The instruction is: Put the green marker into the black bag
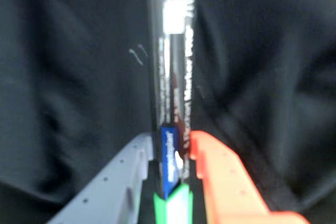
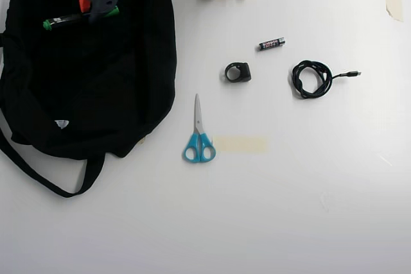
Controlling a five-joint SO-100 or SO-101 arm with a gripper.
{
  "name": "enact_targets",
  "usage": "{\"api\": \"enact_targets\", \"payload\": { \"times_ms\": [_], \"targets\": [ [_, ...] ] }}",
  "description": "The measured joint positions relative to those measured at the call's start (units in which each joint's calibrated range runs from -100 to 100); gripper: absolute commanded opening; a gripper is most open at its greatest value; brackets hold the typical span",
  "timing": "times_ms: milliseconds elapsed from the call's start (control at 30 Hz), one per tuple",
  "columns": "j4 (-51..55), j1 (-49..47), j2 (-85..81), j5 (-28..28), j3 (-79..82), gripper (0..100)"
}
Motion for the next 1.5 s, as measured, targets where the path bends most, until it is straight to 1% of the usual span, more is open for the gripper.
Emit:
{"api": "enact_targets", "payload": {
  "times_ms": [67,100,200,233,300,400,433,467,500,533,667,700,800,833,867,900,933,1067,1100,1300,1500],
  "targets": [
    [-0.2,0.8,6.0,0.0,-3.7,3],
    [-0.3,1.0,9.5,0.0,-6.1,5],
    [-0.3,1.7,10.6,0.3,-8.7,30],
    [-0.3,1.7,10.6,0.3,-8.7,36],
    [-0.3,1.7,10.6,0.2,-8.7,37],
    [1.0,0.4,10.6,0.1,-8.8,37],
    [2.3,0.1,10.6,0.1,-8.8,33],
    [5.1,-0.6,9.8,0.0,-8.7,22],
    [7.6,-1.4,7.4,0.0,-8.7,6],
    [9.8,-1.7,3.6,0.0,-8.7,2],
    [15.8,-6.3,-7.2,0.0,-8.8,2],
    [19.4,-11.0,-11.4,-0.1,-8.7,2],
    [30.6,-20.9,-21.8,-5.7,-7.1,2],
    [34.0,-27.1,-25.9,-8.1,-5.7,2],
    [34.7,-31.4,-28.8,-9.6,-4.8,2],
    [34.7,-34.1,-30.6,-10.0,-4.0,2],
    [34.7,-41.3,-33.7,-10.2,0.3,2],
    [34.7,-49.7,-39.4,-10.2,7.9,2],
    [34.7,-53.4,-41.4,-10.3,10.9,2],
    [34.7,-59.8,-49.2,-10.4,19.6,2],
    [32.5,-60.4,-61.3,-10.2,32.6,2]
  ]
}}
